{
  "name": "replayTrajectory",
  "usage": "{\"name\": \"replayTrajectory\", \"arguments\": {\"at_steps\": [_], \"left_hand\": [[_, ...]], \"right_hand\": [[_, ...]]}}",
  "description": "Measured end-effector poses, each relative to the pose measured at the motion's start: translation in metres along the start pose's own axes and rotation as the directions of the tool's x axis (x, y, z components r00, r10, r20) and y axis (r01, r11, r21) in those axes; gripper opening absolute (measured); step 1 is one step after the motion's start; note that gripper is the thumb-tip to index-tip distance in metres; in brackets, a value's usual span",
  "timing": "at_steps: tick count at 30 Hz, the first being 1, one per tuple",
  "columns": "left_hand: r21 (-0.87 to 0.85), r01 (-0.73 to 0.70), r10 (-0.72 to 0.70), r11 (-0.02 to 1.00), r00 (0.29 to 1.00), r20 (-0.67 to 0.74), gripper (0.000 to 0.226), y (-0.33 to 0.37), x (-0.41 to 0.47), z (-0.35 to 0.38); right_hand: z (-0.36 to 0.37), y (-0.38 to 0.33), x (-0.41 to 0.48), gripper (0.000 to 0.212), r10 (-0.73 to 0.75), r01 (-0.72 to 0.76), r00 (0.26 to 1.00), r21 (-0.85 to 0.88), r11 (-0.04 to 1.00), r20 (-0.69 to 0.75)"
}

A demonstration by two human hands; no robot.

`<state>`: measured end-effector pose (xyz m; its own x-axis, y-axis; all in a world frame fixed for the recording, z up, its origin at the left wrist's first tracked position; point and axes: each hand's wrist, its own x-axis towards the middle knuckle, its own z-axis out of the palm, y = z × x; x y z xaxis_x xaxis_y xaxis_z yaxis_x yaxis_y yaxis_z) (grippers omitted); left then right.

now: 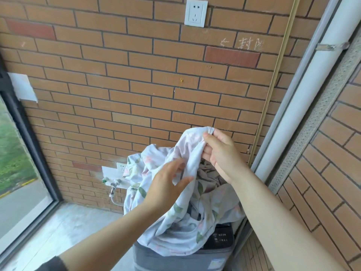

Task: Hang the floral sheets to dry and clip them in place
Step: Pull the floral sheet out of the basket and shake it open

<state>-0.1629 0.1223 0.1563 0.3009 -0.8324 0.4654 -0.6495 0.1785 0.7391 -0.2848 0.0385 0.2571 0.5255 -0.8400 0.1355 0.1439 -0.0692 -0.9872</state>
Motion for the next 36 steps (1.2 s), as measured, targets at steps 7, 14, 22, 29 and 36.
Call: {"name": "replayTrajectory", "arguments": {"at_steps": [7,14,22,29,36], "left_hand": [[-0.078,0.092,-0.088,0.993,0.995,0.056,0.029,-0.012,0.008,-0.017],[0.125,-0.082,0.071,0.989,0.994,0.088,0.024,0.006,0.022,-0.090],[0.239,-0.102,0.113,0.966,0.993,-0.035,0.042,0.018,0.039,-0.158],[0.217,0.154,-0.071,0.964,0.935,-0.349,0.045,0.016,0.063,-0.193],[0.147,0.139,-0.078,0.979,0.929,-0.361,0.036,0.042,0.096,-0.207]], "right_hand": [[-0.032,0.004,-0.010,0.022,-0.220,0.132,0.975,-0.737,0.663,-0.024],[-0.014,0.040,0.019,0.057,-0.170,0.416,0.909,-0.840,0.347,0.380],[-0.031,0.061,0.067,0.023,-0.201,0.146,0.979,-0.804,0.576,0.034],[0.012,-0.043,0.052,0.026,-0.539,0.409,0.842,-0.690,0.597,0.033],[0.041,-0.122,0.041,0.027,-0.660,0.542,0.725,-0.756,0.367,0.198]]}}
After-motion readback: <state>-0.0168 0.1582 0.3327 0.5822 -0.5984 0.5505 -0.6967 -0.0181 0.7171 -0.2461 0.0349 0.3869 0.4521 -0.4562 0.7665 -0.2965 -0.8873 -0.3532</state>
